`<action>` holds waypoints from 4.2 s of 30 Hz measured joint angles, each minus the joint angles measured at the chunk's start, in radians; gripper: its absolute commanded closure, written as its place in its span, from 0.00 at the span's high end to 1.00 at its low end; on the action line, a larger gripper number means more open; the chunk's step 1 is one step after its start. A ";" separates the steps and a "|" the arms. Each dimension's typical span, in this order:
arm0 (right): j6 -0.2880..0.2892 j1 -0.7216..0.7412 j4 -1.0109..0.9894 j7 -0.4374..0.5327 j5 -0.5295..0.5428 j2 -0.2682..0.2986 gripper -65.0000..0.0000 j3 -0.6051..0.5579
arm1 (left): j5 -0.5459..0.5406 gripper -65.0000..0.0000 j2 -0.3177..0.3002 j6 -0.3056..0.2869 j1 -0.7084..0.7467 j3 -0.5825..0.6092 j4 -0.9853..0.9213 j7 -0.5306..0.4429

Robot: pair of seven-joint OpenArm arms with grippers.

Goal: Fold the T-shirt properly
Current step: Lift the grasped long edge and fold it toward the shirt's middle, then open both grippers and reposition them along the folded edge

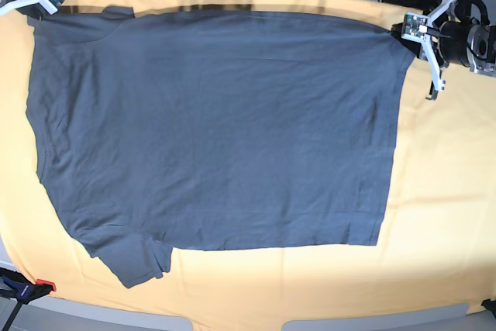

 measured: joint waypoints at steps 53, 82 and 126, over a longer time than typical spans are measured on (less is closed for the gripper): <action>0.146 1.168 -0.724 0.245 0.254 0.098 0.00 -0.465 | 0.222 0.03 0.436 0.220 -0.313 0.002 -0.369 -0.183; 0.463 1.007 -0.505 -0.265 0.576 0.192 0.60 -0.465 | 0.213 0.68 0.230 -0.009 -0.293 0.004 -0.253 -0.176; 0.144 0.982 -0.707 0.031 0.157 0.192 0.00 -0.462 | 0.342 0.67 0.242 0.095 -0.216 0.003 -0.255 -0.157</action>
